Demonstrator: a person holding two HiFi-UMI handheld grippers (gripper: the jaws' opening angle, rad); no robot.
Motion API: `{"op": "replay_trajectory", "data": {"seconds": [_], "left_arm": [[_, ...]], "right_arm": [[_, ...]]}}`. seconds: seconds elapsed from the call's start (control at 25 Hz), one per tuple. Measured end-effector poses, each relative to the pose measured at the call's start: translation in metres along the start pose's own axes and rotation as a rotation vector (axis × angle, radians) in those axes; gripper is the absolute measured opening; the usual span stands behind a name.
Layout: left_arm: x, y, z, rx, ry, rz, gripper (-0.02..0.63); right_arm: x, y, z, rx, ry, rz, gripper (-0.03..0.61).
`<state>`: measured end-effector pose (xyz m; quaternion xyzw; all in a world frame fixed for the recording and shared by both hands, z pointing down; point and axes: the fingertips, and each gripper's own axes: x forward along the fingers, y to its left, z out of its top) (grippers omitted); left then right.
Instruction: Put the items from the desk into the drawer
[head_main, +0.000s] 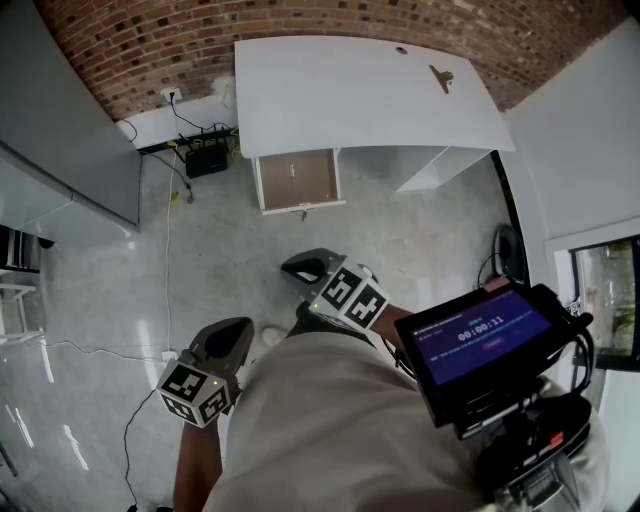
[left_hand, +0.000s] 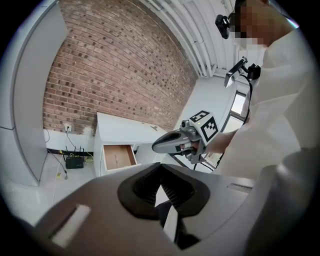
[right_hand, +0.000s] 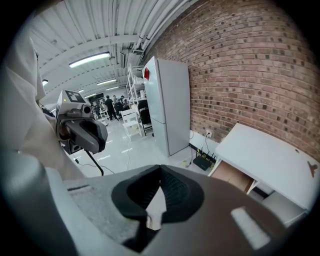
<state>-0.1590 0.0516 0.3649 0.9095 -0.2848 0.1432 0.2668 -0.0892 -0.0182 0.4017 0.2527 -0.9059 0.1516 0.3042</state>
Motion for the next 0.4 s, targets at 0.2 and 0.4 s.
{"op": "replay_trajectory", "data": {"seconds": [0.2, 0.4], "left_arm": [[0.0035, -0.0018, -0.0030, -0.001, 0.009, -0.007, 0.008], [0.0026, 0.0003, 0.0000, 0.004, 0.012, -0.007, 0.008]], "right_arm": [[-0.0001, -0.0029, -0.0040, 0.007, 0.000, -0.008, 0.002], [0.0010, -0.0021, -0.0009, 0.014, -0.002, -0.007, 0.002]]}}
